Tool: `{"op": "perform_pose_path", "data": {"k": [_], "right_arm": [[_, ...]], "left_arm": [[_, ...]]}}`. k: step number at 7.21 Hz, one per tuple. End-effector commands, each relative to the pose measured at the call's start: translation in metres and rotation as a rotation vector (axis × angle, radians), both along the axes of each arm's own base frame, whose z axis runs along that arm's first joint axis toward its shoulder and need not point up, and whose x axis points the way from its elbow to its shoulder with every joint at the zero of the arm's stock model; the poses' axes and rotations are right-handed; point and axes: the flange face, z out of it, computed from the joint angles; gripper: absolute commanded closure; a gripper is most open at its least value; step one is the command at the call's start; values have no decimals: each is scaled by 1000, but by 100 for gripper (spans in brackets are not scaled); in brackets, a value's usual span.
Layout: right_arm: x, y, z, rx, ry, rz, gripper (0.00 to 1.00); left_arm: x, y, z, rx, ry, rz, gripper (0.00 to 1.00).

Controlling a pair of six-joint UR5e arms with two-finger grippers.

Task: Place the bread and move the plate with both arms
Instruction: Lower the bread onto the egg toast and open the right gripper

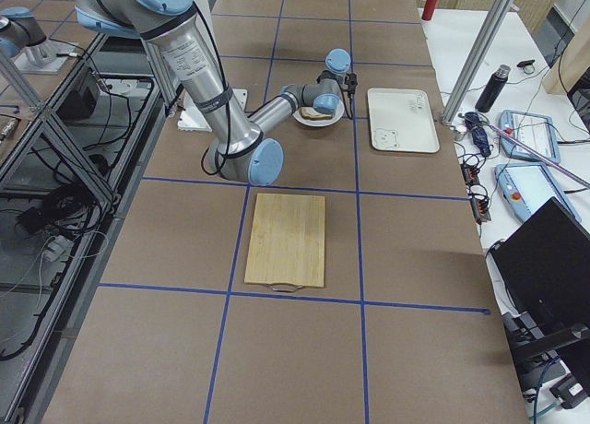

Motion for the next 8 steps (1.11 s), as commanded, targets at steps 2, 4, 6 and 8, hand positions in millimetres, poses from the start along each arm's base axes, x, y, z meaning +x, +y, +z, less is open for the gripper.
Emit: {"op": "perform_pose_path", "data": {"k": [2, 4, 6, 8], "right_arm": [[0, 0, 6, -2, 6, -4, 100], [0, 0, 8, 0, 8, -3, 100], [2, -2, 16, -4, 17, 0, 100], [0, -2, 18, -3, 23, 2, 86]], "left_arm": [[-1, 0, -2, 3, 0, -2, 2], [0, 0, -2, 3, 0, 0, 2], [0, 0, -2, 5, 0, 0, 2], [0, 0, -3, 6, 0, 0, 2]]}}
